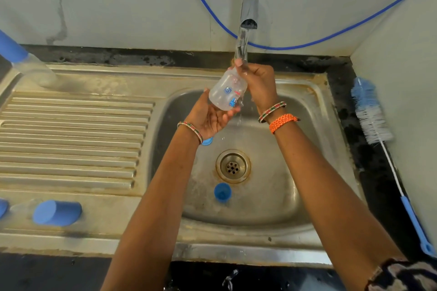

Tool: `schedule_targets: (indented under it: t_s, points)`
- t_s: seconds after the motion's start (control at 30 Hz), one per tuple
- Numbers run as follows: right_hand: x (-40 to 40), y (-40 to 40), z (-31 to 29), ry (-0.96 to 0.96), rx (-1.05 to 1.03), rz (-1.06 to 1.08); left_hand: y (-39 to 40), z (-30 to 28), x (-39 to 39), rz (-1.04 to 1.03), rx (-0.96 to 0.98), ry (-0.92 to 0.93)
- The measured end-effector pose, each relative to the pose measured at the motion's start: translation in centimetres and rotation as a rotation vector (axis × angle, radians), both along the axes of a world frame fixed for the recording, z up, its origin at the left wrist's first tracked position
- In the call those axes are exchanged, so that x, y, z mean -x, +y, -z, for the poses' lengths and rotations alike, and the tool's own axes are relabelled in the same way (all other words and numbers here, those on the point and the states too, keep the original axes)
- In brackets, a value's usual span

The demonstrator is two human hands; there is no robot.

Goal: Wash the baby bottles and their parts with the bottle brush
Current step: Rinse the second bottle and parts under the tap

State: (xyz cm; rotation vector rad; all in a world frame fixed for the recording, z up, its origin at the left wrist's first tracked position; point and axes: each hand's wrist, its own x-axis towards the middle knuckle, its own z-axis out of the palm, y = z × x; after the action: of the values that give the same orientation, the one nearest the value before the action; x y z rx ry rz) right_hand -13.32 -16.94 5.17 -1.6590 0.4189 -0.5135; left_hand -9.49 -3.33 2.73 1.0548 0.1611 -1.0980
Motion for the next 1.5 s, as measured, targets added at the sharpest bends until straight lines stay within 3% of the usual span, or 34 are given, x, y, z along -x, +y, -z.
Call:
schedule_targets:
  t_s: [0.17, 0.33, 0.47, 0.6, 0.7, 0.77, 0.83, 0.97, 1.03, 1.1, 1.2, 1.3, 1.37, 1.5]
  points:
    - [-1.4, -0.4, -0.2, 0.216, 0.170, 0.040, -0.4, 0.0, 0.8, -0.076, 0.041, -0.167]
    - [-1.6, 0.7, 0.0, 0.067, -0.379, -0.104, -1.2, -0.7, 1.4, -0.143, 0.110, -0.061]
    - [-1.2, 1.1, 0.6, 0.185, -0.029, -0.067, -3.2, -0.9, 0.9, -0.194, -0.254, -0.400]
    - [-1.2, 1.5, -0.7, 0.195, 0.165, -0.077, -5.0, -2.5, 0.5, -0.213, -0.289, -0.485]
    - [-1.4, 1.1, -1.6, 0.141, -0.044, -0.106, -5.5, -3.2, 0.3, -0.368, -0.306, -0.546]
    - [-1.3, 0.4, -1.2, 0.099, -0.263, -0.144, -5.5, -3.6, -0.7, -0.369, -0.226, -0.401]
    - [-1.1, 0.3, -0.9, 0.117, -0.221, -0.175, -5.7, -3.8, -1.3, -0.330, -0.191, -0.313]
    - [-1.1, 0.6, -1.0, 0.061, -0.075, 0.046, -7.2, -3.8, 0.0, -0.301, -0.367, -0.632]
    - [-1.0, 0.3, -1.3, 0.041, -0.120, 0.149, -7.4, -3.1, 0.2, -0.302, -0.291, -0.607]
    - [-1.1, -0.2, -1.3, 0.038, -0.193, 0.235, -7.2, -2.2, 0.0, -0.244, -0.091, -0.541]
    - [-1.2, 0.3, -0.7, 0.022, -0.393, 0.187, -6.8, -1.6, 0.7, -0.243, 0.141, -0.463]
    - [-0.6, 1.0, -0.2, 0.084, -0.166, 0.001, -6.7, -0.8, 0.3, -0.341, 0.134, -0.348]
    - [-0.6, 0.6, -0.3, 0.061, -0.025, 0.070, -7.1, -0.9, 0.1, -0.346, 0.036, -0.357]
    - [-0.8, 1.7, -1.0, -0.024, -0.003, 0.251, -7.7, -1.7, -0.2, -0.361, 0.007, -0.290]
